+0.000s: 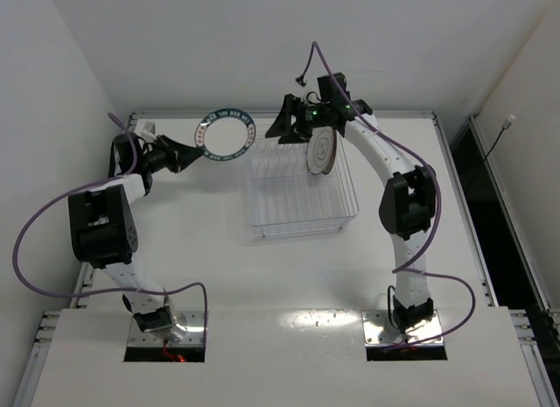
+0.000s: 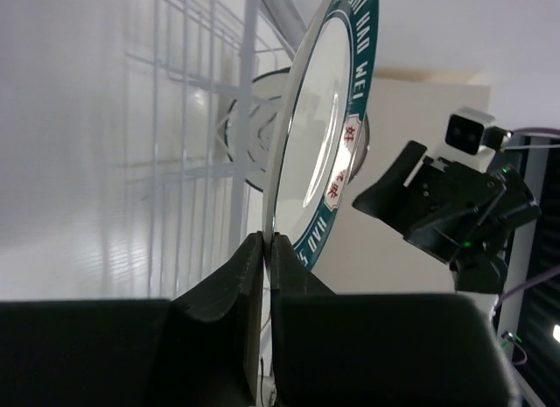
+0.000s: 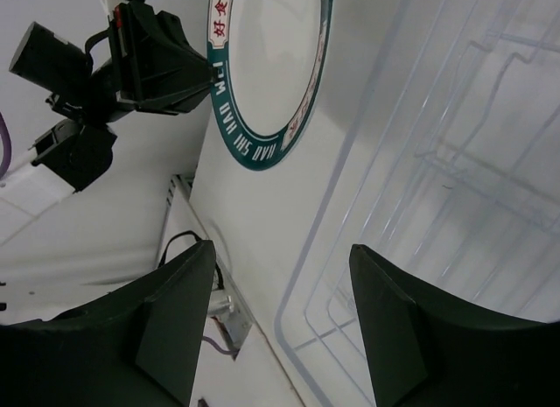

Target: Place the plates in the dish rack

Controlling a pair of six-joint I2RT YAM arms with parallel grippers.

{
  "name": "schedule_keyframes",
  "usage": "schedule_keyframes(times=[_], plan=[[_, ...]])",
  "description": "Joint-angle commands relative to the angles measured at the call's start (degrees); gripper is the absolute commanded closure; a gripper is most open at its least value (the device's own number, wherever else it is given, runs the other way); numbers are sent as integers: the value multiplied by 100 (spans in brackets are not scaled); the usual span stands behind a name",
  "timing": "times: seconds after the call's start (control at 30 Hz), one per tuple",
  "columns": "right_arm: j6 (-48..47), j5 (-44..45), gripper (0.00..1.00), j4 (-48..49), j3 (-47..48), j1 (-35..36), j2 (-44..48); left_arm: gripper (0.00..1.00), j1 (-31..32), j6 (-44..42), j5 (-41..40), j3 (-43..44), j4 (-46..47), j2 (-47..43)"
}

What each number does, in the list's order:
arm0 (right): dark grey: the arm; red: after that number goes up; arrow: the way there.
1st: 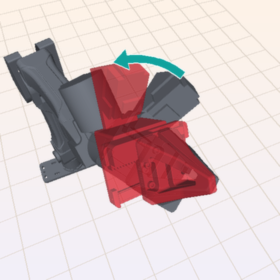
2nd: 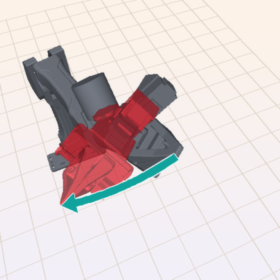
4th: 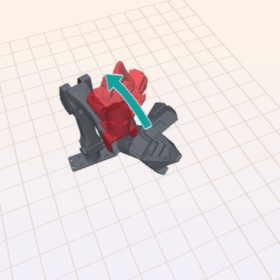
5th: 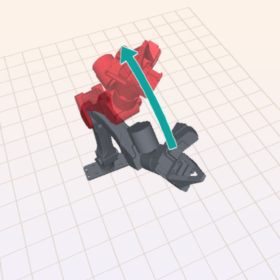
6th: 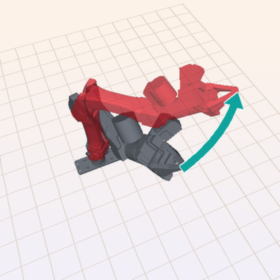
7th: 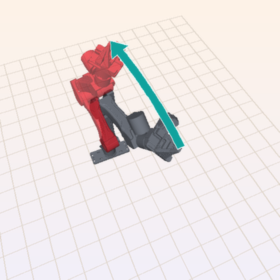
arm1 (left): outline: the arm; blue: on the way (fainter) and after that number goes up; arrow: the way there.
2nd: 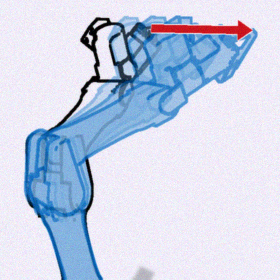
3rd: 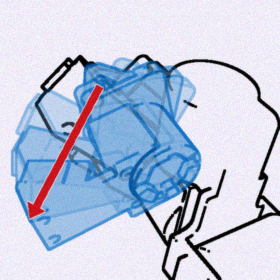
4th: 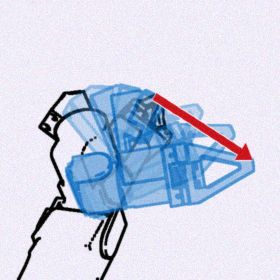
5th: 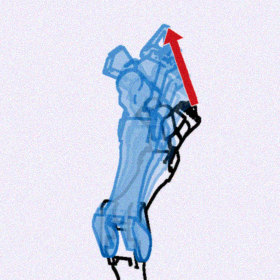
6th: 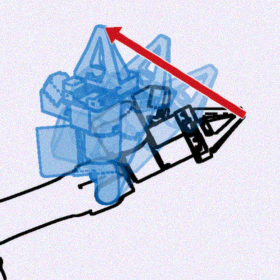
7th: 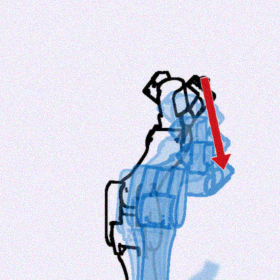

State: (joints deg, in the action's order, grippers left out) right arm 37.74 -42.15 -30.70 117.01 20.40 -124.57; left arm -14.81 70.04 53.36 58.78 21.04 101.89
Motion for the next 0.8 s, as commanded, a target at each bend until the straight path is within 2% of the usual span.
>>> schedule_keyframes(times=[0.0, 0.17, 0.4, 0.43, 0.5, 0.53, 0.63, 0.7, 0.77], plan=[[225, -198, 41, 503, 67, 43, -49, 100, 110, 589, 499, -34, 1358, -231], [524, -197, 42, 846, 15, 95, -208, 100, 338, 756, 552, -86, 1605, -178], [586, 57, 45, 724, 612, 271, -769, 100, 777, 757, 605, 204, 1676, 7], [638, 58, 48, 723, 665, 271, -822, 100, 830, 757, 605, 204, 1676, 7], [699, -4, 63, 723, 665, 271, -893, 100, 830, 757, 657, 204, 1676, 59], [700, -4, 78, 793, 665, 271, -893, 100, 830, 757, 719, 204, 1676, 59], [630, 188, 99, 733, 543, 271, -710, 100, 830, 757, 780, 204, 1676, 112], [551, 373, 100, 583, 542, 210, -516, 100, 830, 556, 781, 204, 1545, 112], [358, 864, 100, 85, 786, 139, -217, 82, 725, 257, 834, 291, 966, 112]])
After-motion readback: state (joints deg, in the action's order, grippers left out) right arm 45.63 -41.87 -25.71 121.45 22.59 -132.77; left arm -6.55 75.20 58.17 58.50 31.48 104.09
